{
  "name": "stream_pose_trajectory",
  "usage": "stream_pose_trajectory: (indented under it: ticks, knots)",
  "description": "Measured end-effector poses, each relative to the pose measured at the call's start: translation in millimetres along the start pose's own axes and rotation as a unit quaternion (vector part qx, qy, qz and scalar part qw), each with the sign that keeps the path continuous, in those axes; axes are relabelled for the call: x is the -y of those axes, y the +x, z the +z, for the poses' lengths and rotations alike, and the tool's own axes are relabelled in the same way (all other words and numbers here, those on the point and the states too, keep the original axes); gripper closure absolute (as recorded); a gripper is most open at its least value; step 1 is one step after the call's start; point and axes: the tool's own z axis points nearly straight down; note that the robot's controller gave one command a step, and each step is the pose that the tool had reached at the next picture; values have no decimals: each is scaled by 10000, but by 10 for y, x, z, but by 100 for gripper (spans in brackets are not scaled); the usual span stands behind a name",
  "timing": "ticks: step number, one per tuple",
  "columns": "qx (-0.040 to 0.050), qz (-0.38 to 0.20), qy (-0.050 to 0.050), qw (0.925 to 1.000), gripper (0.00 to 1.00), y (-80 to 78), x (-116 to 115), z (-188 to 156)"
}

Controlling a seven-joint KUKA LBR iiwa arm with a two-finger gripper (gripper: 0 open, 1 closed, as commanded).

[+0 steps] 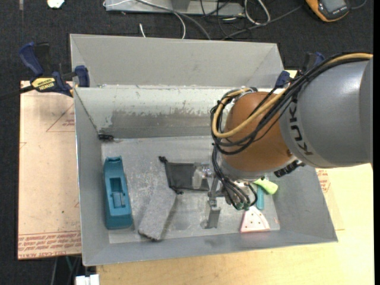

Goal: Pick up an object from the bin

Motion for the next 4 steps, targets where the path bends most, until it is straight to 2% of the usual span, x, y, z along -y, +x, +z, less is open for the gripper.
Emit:
stream_pose_trajectory:
  ticks: [1,2,3,4]
  knots:
    - [36,13,-4,10000,0,-16,3,-44]
    - [26,98,-11,9999,0,-69,-24,-390]
    - [31,106,-6,9999,0,-213,91,-594]
    - [63,-271,-13,9996,0,-578,287,33]
